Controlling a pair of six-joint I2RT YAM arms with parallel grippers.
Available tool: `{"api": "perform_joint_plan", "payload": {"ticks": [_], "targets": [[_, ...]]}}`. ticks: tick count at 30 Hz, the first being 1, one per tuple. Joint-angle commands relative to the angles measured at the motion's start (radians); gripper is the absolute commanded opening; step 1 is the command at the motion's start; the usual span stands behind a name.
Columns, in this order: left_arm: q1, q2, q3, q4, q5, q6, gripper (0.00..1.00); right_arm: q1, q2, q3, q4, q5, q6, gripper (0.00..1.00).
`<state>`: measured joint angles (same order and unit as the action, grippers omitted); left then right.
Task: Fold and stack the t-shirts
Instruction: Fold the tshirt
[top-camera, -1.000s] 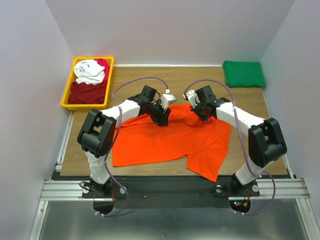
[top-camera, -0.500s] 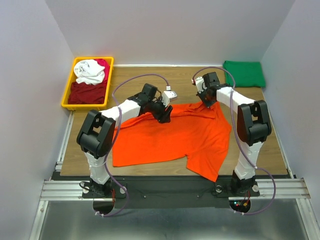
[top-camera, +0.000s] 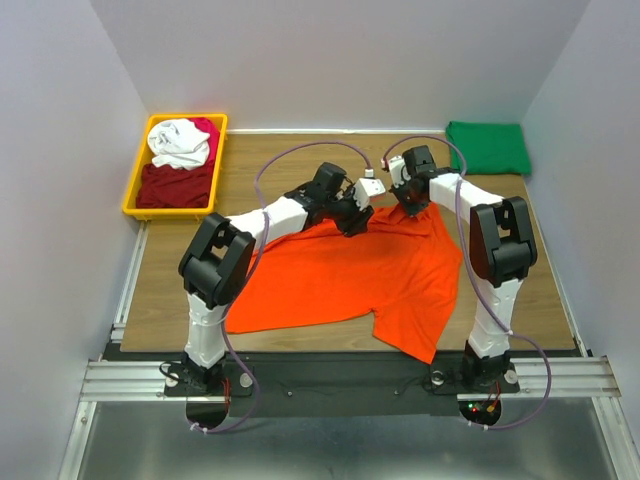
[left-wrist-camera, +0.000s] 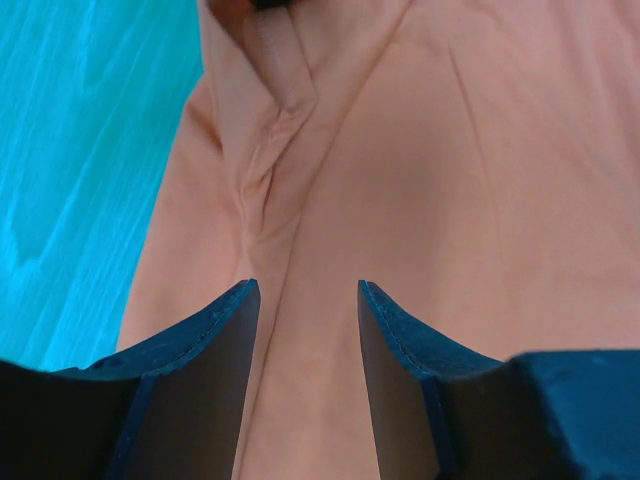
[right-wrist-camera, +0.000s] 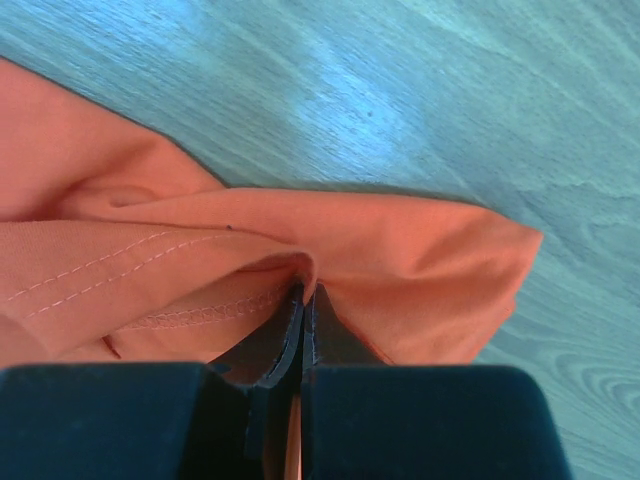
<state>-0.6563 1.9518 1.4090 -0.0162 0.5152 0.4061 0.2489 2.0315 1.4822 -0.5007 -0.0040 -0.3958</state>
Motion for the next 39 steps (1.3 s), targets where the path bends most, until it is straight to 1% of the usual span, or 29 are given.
{"api": "perform_joint_plan", "payload": {"ticks": [1, 5, 11, 15, 22, 25, 26, 28, 29, 31, 32, 35, 39], "targets": [[-0.016, 0.028, 0.039, 0.108, 0.051, 0.040, 0.55, 0.004, 0.010, 0.041, -0.019, -0.047, 0.031, 0.01], [-0.035, 0.070, 0.059, 0.194, 0.051, 0.051, 0.57, 0.003, 0.012, 0.050, -0.030, -0.053, 0.034, 0.01], [-0.046, 0.147, 0.128, 0.208, 0.010, 0.079, 0.61, -0.007, 0.003, 0.055, -0.048, -0.063, 0.037, 0.01], [-0.049, 0.182, 0.175, 0.211, 0.005, 0.079, 0.61, -0.014, -0.008, 0.055, -0.056, -0.062, 0.034, 0.01], [-0.062, 0.232, 0.223, 0.211, 0.022, 0.080, 0.57, -0.025, -0.025, 0.062, -0.073, -0.067, 0.032, 0.01], [-0.065, 0.251, 0.254, 0.208, 0.022, 0.071, 0.51, -0.026, -0.036, 0.066, -0.081, -0.076, 0.034, 0.01], [-0.065, 0.265, 0.263, 0.206, 0.022, 0.069, 0.45, -0.026, -0.043, 0.066, -0.085, -0.074, 0.034, 0.01], [-0.066, 0.279, 0.284, 0.202, 0.019, 0.063, 0.39, -0.030, -0.047, 0.066, -0.091, -0.074, 0.032, 0.01], [-0.065, 0.279, 0.288, 0.203, 0.019, 0.062, 0.31, -0.030, -0.051, 0.066, -0.093, -0.074, 0.032, 0.01], [-0.065, 0.274, 0.292, 0.205, 0.026, 0.060, 0.25, -0.033, -0.057, 0.066, -0.102, -0.074, 0.029, 0.01], [-0.065, 0.266, 0.291, 0.199, 0.034, 0.063, 0.16, -0.036, -0.060, 0.067, -0.104, -0.074, 0.028, 0.01], [-0.065, 0.233, 0.274, 0.187, 0.072, 0.075, 0.00, -0.042, -0.088, 0.069, -0.124, -0.079, 0.028, 0.01], [-0.066, 0.156, 0.222, 0.160, 0.129, 0.086, 0.00, -0.042, -0.151, 0.058, -0.163, -0.093, 0.025, 0.01]]}}
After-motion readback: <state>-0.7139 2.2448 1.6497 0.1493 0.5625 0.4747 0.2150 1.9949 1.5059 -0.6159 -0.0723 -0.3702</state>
